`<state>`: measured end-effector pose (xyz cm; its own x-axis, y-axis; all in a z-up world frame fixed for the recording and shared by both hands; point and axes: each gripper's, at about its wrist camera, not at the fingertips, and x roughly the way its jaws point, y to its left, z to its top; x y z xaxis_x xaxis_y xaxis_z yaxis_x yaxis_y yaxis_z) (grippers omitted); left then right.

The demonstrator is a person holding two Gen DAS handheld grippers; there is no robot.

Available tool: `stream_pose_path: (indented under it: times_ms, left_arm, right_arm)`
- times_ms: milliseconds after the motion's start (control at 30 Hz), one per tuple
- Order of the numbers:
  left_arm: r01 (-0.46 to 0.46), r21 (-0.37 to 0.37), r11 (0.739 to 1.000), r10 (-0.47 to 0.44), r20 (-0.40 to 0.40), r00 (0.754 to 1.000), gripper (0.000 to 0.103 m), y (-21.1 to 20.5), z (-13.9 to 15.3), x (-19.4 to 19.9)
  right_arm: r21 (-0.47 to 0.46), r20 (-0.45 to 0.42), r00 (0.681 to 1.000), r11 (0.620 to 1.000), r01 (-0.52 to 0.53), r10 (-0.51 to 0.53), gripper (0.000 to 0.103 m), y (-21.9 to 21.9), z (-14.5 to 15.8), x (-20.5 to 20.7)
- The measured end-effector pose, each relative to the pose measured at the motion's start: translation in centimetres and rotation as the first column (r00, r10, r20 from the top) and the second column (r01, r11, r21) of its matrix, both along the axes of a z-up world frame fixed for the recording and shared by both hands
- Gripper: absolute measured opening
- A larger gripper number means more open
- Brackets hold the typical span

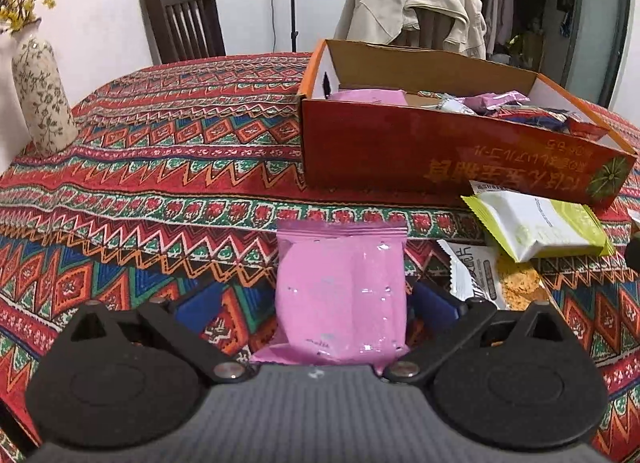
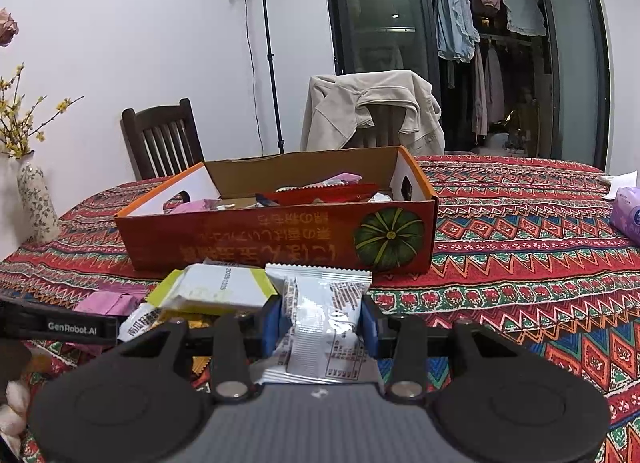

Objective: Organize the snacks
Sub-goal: 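Close the left tool on the pink packet while the right tool holds its sachet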

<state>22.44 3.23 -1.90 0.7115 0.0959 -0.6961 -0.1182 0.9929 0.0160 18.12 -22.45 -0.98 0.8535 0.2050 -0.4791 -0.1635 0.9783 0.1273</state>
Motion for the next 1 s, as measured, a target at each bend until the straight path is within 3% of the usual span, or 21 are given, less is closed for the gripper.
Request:
stream_pose_path:
  times_ms: [567, 733, 800, 1000]
  left_arm:
    - [0.000, -0.005, 1.000, 0.000, 0.030, 1.000, 0.103, 0.2, -0.2, -0.4]
    - [-0.010, -0.014, 1.000, 0.010, 0.054, 0.998, 0.086, 0.4, 0.1, -0.7]
    - [-0.014, -0.015, 1.000, 0.015, 0.071, 0.997, 0.067, 0.4, 0.3, -0.9]
    - [-0.007, -0.049, 0.999, 0.012, 0.095, 0.995, 0.063, 0.8, 0.6, -1.2]
  right_arm:
    - [-0.012, -0.012, 1.000, 1.000, 0.002, -0.002, 0.040, 0.2, -0.3, 0.2]
    - [-0.015, -0.014, 1.000, 1.000, 0.002, -0.002, 0.040, 0.2, -0.4, 0.2]
    - [-0.017, -0.015, 1.000, 1.000, 0.000, -0.001, 0.040, 0.3, -0.4, 0.3]
    - [-0.022, -0.009, 1.000, 1.000, -0.008, 0.008, 0.040, 0.4, -0.5, 0.2]
